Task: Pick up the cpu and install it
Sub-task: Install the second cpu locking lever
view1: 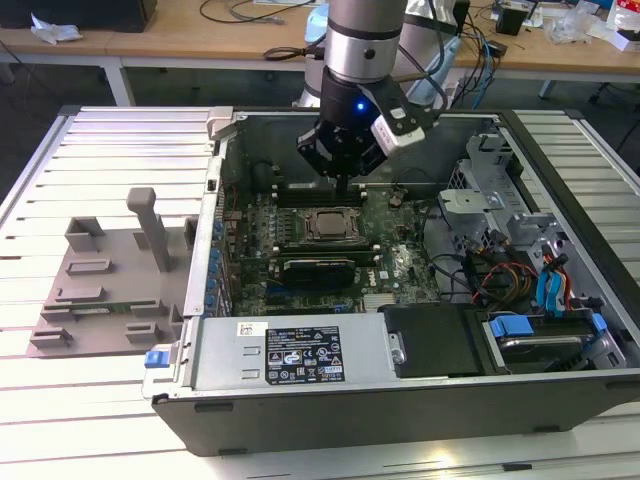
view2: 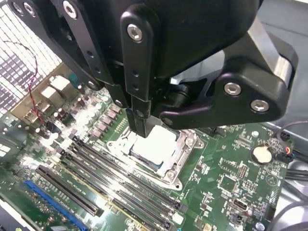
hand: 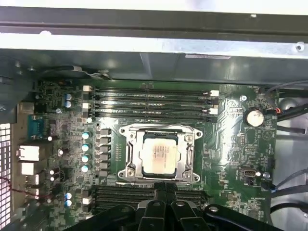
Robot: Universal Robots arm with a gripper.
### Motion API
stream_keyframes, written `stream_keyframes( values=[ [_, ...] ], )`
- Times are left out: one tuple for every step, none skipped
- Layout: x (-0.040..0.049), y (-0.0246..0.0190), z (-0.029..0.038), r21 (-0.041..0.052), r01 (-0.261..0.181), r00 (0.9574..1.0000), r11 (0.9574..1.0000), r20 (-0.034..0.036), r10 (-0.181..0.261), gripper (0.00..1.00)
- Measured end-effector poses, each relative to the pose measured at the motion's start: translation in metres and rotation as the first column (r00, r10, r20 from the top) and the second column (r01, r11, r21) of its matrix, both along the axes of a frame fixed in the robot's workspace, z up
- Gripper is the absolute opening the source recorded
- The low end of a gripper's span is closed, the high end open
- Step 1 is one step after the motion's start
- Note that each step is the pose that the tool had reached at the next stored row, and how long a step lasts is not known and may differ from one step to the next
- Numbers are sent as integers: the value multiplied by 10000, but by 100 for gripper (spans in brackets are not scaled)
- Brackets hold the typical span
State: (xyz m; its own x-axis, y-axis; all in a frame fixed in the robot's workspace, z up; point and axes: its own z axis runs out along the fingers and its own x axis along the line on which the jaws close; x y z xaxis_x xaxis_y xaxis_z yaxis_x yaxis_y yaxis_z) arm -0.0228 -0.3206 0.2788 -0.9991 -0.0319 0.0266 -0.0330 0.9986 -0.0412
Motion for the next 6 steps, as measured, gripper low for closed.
stream_keyframes(
  values=[
    [0,0,1,-1,0,10000,10000,-1,0,11],
    [0,0,2,-3,0,10000,10000,-1,0,11],
    [0,0,4,-3,0,10000,10000,-2,0,11],
    [0,0,4,-2,0,10000,10000,-1,0,11],
    [0,0,5,-2,0,10000,10000,-1,0,11],
    [0,0,5,-2,1,10000,10000,-1,-1,11]
  ],
)
